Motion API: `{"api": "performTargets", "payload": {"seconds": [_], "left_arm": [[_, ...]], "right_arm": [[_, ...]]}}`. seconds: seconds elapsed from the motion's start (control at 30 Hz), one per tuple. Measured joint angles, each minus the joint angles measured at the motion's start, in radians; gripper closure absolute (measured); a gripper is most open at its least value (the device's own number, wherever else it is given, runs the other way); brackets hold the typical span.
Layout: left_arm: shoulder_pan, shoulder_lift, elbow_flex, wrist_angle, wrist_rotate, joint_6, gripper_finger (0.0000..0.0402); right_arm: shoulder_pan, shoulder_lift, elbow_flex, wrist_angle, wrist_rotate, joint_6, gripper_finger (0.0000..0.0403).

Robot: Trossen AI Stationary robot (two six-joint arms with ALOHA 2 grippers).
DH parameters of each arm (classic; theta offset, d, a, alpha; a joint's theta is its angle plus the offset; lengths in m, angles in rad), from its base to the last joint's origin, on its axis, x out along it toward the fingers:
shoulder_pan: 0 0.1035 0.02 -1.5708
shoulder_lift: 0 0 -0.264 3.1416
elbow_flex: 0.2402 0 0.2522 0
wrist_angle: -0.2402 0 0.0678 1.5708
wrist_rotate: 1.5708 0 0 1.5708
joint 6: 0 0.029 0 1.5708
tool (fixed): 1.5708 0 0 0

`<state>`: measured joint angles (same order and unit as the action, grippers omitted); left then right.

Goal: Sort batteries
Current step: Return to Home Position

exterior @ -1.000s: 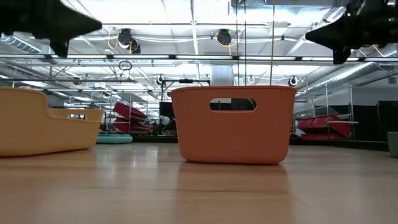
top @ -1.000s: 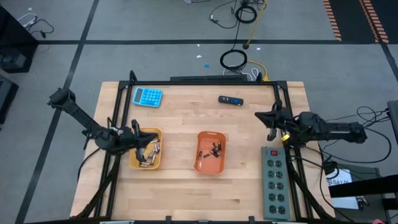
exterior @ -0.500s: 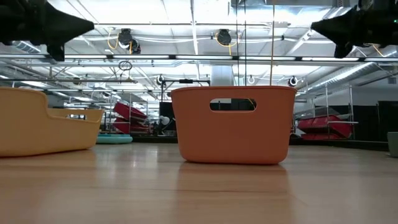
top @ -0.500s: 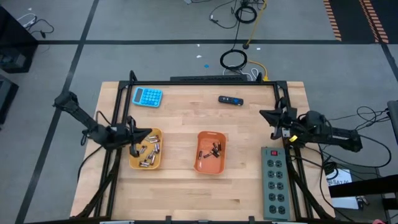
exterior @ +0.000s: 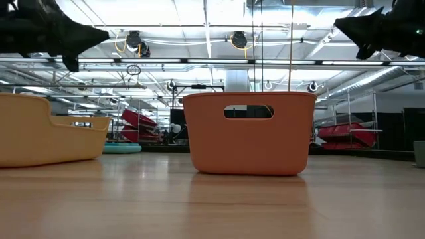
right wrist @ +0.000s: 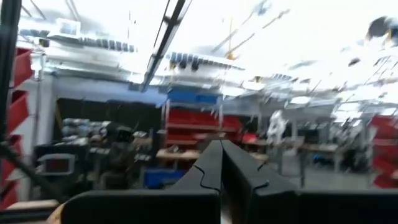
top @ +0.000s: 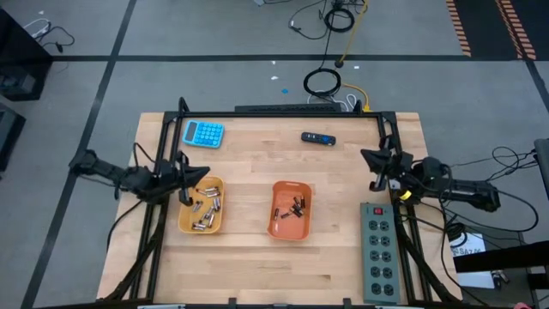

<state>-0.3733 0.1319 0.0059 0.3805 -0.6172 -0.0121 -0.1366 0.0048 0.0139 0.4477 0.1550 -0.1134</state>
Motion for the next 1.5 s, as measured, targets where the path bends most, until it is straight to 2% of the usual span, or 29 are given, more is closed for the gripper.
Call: {"api": "performTargets", "payload": {"seconds": [0.2, 0.27, 0.5, 0.63, 0.77, 1.5], "left_arm": [[0.175, -0.051, 0.000, -0.048, 0.241, -0.027, 0.0399], [0.206, -0.054, 0.000, -0.067, 0.276, -0.050, 0.0398], [0.219, -0.053, 0.000, -0.157, 0.273, -0.061, 0.0364], [0.219, -0.054, 0.000, -0.217, 0.271, -0.066, 0.0357], [0.219, -0.053, 0.000, -0.277, 0.268, -0.168, 0.0356], [0.219, -0.053, -0.002, -0.293, 0.266, -0.186, 0.0354]], "right_arm": [[-0.023, 0.000, 0.000, 0.093, 0.003, -0.110, 0.0403], [-0.023, 0.000, 0.000, 0.089, 0.003, -0.143, 0.0403], [-0.023, 0.000, 0.000, -0.104, 0.004, -0.094, 0.0403], [-0.023, 0.000, 0.000, -0.280, 0.005, -0.201, 0.0403], [-0.023, 0.003, 0.002, -0.404, 0.002, -0.234, 0.0403], [-0.023, 0.011, 0.002, -0.406, -0.001, -0.186, 0.0403]]}}
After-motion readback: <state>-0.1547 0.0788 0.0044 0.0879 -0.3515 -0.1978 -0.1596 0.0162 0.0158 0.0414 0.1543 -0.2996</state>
